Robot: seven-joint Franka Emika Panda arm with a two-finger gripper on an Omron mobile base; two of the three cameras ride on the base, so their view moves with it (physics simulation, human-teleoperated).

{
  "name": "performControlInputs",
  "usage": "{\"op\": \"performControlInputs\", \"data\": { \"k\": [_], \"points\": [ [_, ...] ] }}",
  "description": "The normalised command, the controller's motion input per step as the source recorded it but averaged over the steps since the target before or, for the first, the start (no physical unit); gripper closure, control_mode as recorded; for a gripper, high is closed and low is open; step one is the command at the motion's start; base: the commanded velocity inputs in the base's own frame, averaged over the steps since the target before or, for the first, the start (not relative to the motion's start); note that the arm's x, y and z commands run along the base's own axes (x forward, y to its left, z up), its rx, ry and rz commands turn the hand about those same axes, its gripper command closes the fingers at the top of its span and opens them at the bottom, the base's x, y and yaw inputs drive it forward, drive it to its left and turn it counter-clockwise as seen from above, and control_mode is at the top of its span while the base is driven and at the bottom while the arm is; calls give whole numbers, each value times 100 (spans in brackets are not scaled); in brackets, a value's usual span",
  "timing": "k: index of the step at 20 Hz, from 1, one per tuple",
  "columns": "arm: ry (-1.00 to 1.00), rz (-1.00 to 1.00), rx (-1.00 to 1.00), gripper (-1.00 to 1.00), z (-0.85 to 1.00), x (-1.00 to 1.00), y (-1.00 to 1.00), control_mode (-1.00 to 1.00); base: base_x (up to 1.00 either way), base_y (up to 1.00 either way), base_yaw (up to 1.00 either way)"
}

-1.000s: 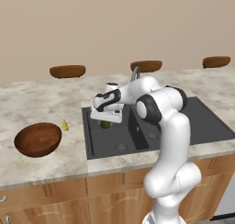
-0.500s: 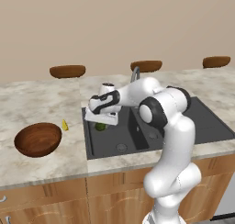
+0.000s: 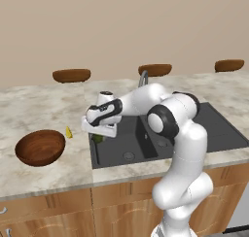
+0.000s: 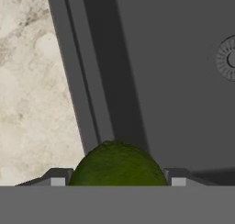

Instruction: Remove the lemon wedge and lime from the sink. Then move the bowl and cup from the counter to the sink for washing.

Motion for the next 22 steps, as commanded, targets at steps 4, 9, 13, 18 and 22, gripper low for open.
{"op": "performControlInputs", "data": {
  "k": [4, 9, 13, 18, 22],
  "points": [
    [0, 0, 2, 100, 0, -17, 45, -100, 0, 0, 0],
    [4, 0, 6, 100, 0, -28, 29, -100, 0, 0, 0],
    [9, 0, 3, 100, 0, -33, 19, -100, 0, 0, 0],
    [8, 0, 0, 100, 0, -36, 17, -100, 0, 0, 0],
    [3, 0, 0, 100, 0, -38, 16, -100, 0, 0, 0]
  ]
}}
